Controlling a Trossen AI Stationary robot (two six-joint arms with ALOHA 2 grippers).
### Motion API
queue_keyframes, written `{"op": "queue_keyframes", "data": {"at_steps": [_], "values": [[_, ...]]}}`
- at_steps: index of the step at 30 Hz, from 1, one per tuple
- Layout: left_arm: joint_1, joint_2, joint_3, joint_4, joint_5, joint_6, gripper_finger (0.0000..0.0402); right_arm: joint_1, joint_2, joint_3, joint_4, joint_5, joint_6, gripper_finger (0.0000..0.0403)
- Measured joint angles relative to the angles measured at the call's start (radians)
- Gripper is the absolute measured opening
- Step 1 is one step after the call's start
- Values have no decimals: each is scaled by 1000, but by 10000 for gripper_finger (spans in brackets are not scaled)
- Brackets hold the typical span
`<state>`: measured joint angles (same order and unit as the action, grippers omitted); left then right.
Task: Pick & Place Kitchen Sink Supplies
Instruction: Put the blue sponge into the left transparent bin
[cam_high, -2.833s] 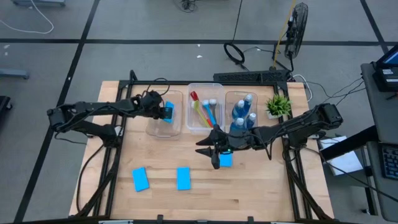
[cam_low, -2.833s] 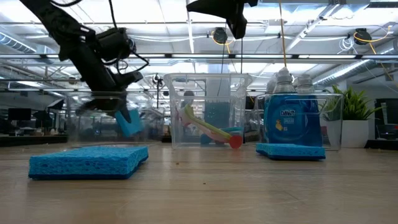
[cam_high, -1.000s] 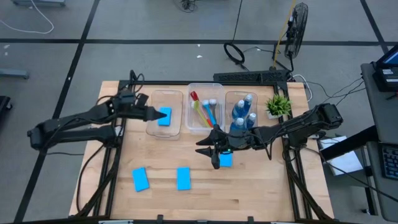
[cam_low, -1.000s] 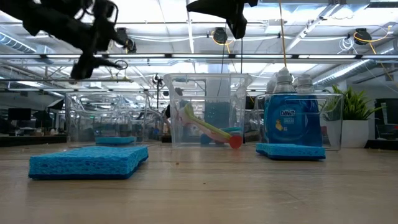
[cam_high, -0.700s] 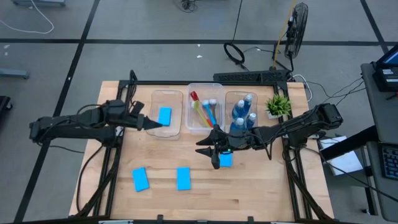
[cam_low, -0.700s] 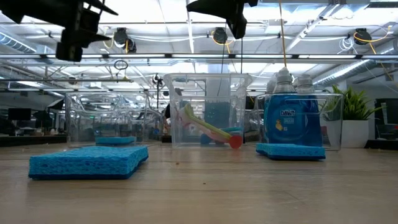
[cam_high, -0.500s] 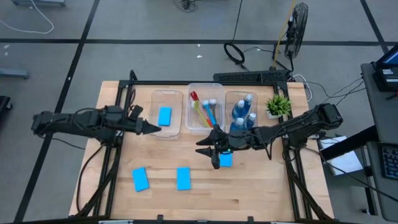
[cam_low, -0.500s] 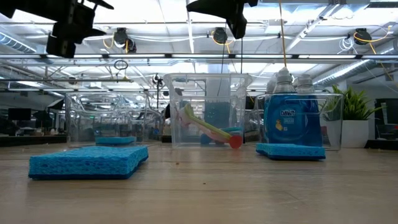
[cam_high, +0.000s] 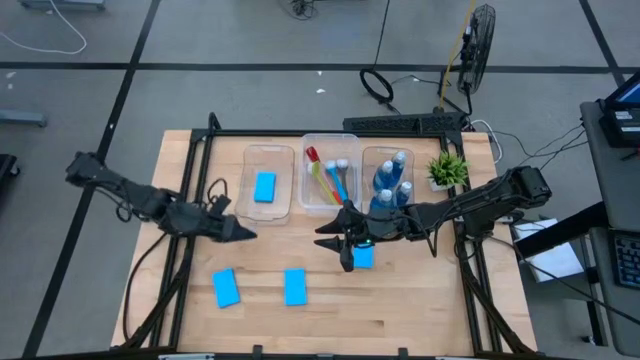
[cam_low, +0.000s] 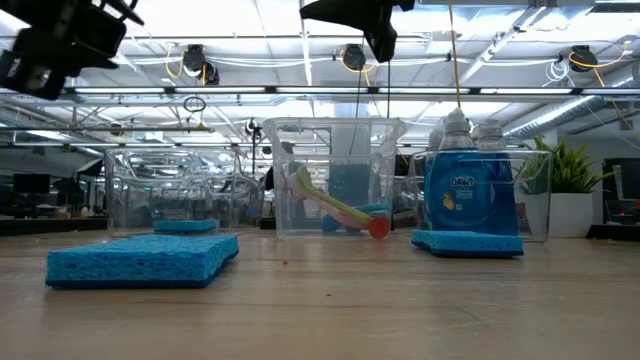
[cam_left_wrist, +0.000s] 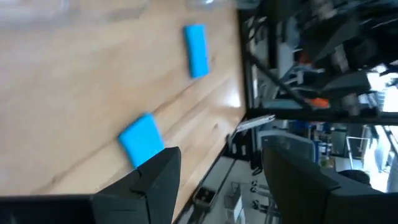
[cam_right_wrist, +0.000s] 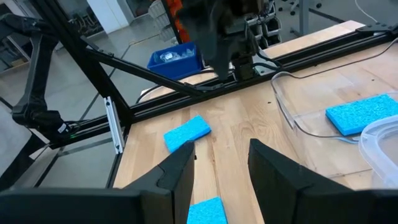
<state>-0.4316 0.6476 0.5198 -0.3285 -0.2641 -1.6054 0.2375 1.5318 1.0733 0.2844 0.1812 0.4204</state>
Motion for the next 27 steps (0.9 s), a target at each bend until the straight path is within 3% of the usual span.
{"op": "queue_keyframes", "data": {"at_steps": [15,27], "values": [[-334,248,0,-169,8,-555,227,0,0,0,-11,0,-45,134],[-525,462,0,-198,244,-883,227,0,0,0,-14,0,-70,134]]}}
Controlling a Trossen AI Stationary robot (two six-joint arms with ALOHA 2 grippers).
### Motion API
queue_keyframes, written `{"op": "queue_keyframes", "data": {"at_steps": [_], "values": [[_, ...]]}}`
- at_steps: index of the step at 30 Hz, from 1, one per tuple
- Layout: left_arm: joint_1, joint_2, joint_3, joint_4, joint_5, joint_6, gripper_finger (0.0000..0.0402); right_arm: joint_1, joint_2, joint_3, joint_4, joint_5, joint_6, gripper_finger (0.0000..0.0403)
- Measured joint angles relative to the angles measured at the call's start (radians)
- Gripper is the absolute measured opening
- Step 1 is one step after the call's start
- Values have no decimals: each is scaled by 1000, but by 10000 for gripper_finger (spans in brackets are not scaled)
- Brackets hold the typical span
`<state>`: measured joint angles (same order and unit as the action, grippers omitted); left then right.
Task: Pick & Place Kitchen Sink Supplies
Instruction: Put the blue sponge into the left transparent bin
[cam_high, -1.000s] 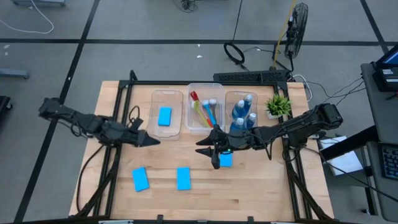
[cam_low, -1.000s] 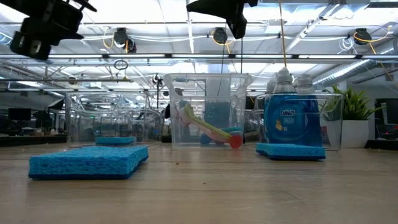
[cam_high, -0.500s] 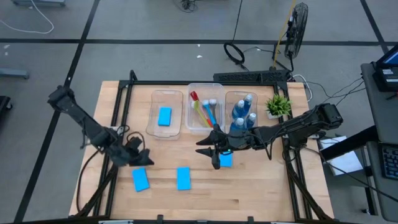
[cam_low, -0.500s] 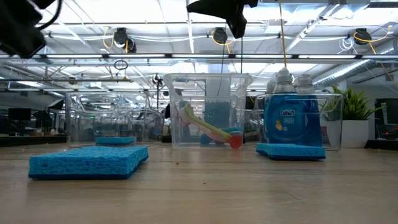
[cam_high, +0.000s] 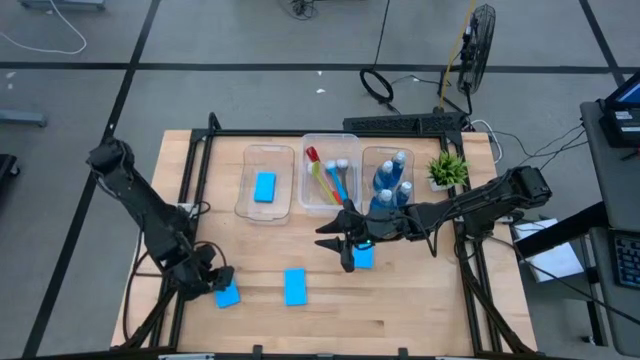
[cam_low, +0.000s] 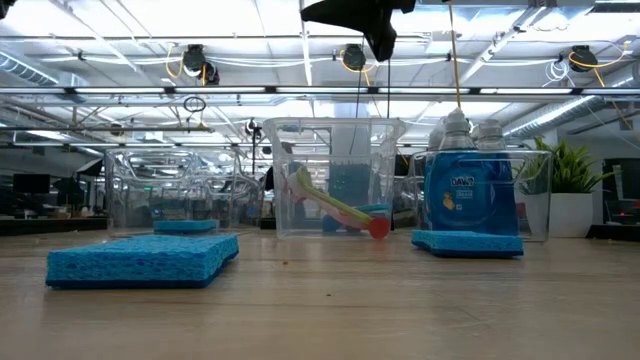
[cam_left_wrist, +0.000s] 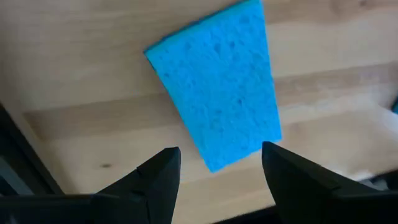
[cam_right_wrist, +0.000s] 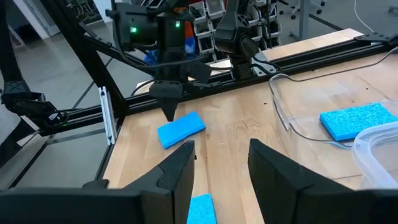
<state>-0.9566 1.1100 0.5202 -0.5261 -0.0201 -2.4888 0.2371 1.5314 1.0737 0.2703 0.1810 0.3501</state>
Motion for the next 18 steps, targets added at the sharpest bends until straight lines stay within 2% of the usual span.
{"op": "queue_keyframes", "data": {"at_steps": [6,13,18], "values": [[-16,47,4,-26,15,-6,227,-1,0,0,0,0,-21,134],[-16,55,-2,-140,25,-12,227,-1,0,0,0,0,-22,134],[-16,84,-2,-137,21,-9,227,-1,0,0,0,0,-22,134]]}}
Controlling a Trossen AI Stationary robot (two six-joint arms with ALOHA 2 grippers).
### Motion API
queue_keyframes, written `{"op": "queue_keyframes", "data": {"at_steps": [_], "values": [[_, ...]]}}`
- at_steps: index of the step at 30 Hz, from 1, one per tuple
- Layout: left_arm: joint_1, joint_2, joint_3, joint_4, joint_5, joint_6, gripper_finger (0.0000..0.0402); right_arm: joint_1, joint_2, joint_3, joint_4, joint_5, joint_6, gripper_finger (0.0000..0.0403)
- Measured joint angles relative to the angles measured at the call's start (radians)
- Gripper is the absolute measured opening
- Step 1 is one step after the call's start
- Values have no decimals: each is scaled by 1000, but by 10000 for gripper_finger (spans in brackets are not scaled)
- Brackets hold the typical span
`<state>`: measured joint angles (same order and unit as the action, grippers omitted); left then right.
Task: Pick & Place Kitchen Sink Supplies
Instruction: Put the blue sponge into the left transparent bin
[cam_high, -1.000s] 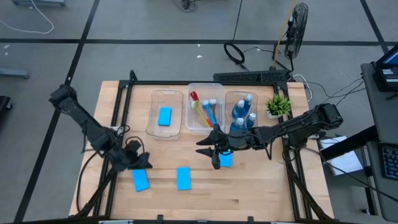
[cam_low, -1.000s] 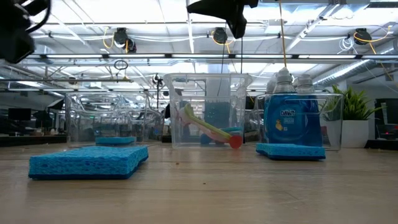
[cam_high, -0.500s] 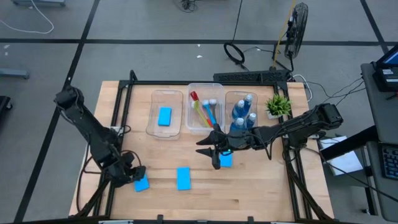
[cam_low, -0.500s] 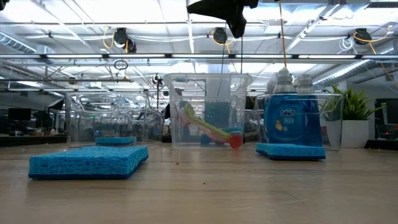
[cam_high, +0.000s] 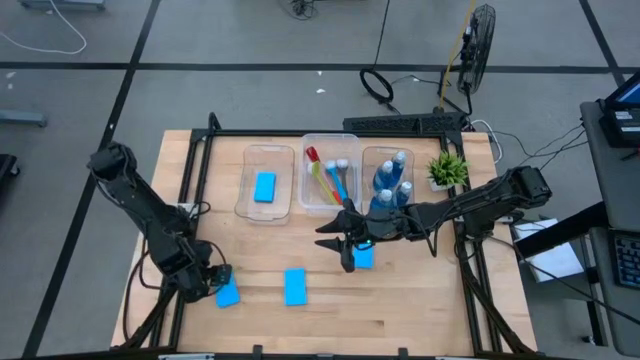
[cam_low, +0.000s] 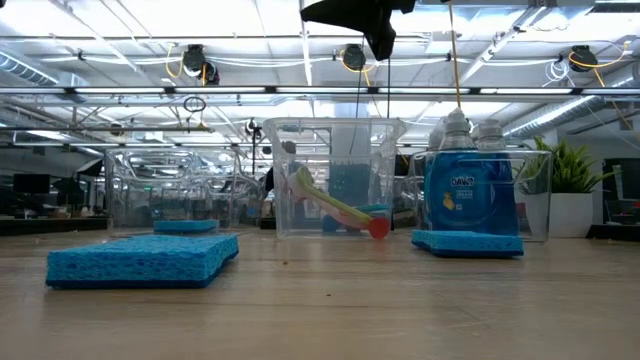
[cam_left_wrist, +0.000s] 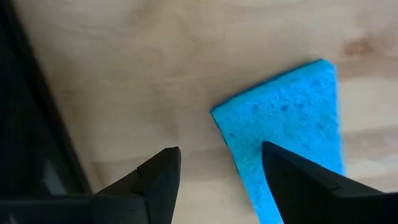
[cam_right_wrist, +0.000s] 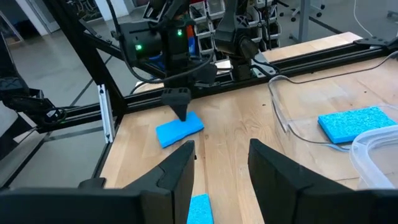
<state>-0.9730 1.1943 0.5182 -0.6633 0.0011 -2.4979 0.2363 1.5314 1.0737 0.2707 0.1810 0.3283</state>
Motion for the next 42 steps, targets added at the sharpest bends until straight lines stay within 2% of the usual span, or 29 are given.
{"op": "queue_keyframes", "data": {"at_steps": [7,16,29,34,42], "values": [[0,50,2,39,11,19,227,-1,0,0,0,0,0,134],[4,54,5,45,8,22,227,-8,0,0,1,0,3,134],[9,54,127,-61,-43,-9,227,-8,0,0,1,0,3,134],[10,59,130,-63,-36,-6,227,-8,0,0,1,0,1,134],[10,143,131,-69,-16,23,227,-8,0,0,1,0,0,134]]}}
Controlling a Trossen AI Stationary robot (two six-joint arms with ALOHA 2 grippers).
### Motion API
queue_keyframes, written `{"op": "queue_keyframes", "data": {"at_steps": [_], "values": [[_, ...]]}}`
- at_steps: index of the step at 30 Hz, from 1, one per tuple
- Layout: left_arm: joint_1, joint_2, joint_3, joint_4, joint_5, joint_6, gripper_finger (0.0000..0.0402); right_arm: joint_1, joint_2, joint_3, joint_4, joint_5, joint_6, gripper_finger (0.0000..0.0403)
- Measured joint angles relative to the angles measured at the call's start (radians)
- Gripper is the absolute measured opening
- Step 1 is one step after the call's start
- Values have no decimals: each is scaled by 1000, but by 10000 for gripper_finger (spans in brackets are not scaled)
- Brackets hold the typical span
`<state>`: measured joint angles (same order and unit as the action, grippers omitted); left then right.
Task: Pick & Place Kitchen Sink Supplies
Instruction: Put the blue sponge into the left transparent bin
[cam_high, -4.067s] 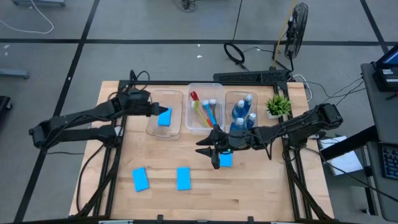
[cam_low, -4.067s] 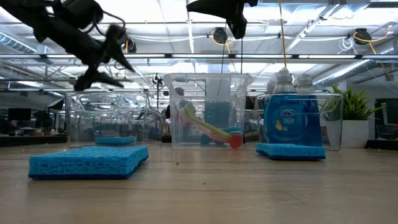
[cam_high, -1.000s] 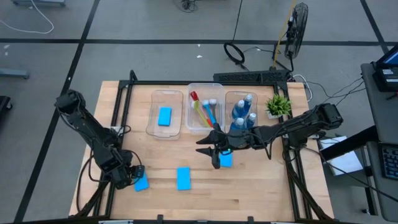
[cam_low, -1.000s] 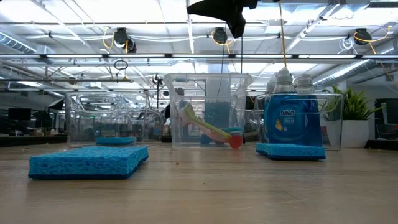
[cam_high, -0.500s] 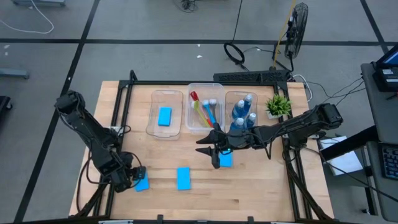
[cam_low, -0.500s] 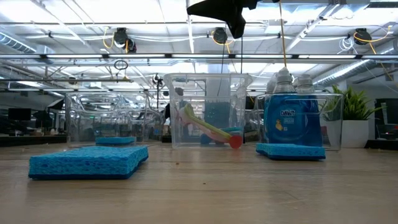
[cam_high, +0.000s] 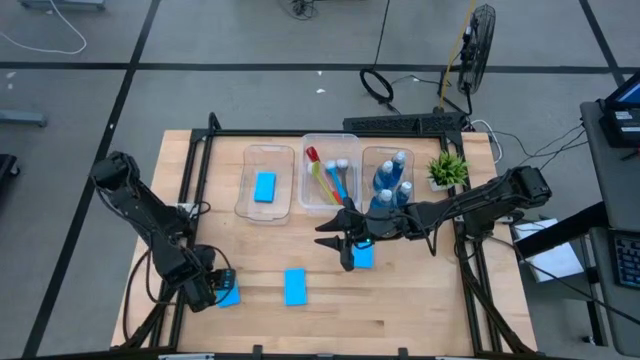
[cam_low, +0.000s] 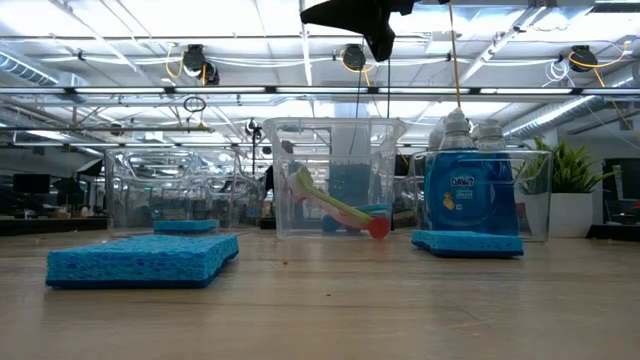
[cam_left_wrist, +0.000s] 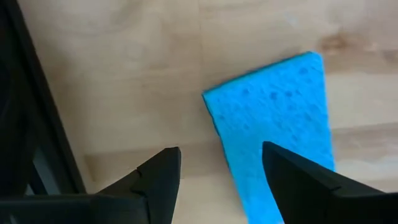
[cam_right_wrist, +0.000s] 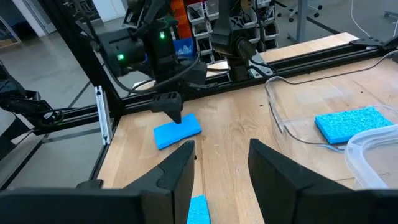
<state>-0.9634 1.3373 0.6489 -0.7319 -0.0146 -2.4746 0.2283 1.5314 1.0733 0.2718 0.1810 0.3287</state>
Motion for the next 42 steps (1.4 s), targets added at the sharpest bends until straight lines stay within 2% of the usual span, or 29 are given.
{"op": "queue_keyframes", "data": {"at_steps": [6,16,19,21,25,34,38,42], "values": [[1,62,1,2,9,40,227,0,0,0,0,0,0,134],[33,78,0,14,-9,68,227,0,0,0,0,0,0,134],[48,106,4,108,-44,58,222,0,0,0,1,0,0,134],[54,119,-7,149,-49,72,206,0,1,0,3,0,0,134],[53,165,-3,224,-63,99,145,0,1,0,16,-1,-4,134],[43,175,-11,235,-137,116,14,0,1,0,15,-1,-4,134],[32,169,-12,225,-239,117,10,0,1,0,15,-2,-3,134],[15,141,-18,195,-390,110,5,0,1,0,15,-3,-1,134]]}}
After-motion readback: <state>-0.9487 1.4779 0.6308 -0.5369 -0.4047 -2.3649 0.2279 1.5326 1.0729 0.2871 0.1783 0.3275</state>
